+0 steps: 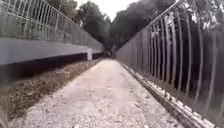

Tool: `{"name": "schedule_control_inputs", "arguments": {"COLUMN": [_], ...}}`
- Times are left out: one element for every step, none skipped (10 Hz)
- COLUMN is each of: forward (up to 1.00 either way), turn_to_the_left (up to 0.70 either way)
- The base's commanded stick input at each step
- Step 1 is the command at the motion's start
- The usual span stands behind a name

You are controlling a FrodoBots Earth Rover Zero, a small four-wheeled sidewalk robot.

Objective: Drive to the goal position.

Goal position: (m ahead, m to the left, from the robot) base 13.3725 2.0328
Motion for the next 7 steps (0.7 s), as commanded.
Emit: {"name": "schedule_control_inputs", "arguments": {"forward": [0.5, 0.5, 0.5, 0.5, 0.5, 0.5, 0.5], "turn_to_the_left": [0.35, 0.5, 0.5, 0.42, 0.0, 0.0, 0.0]}}
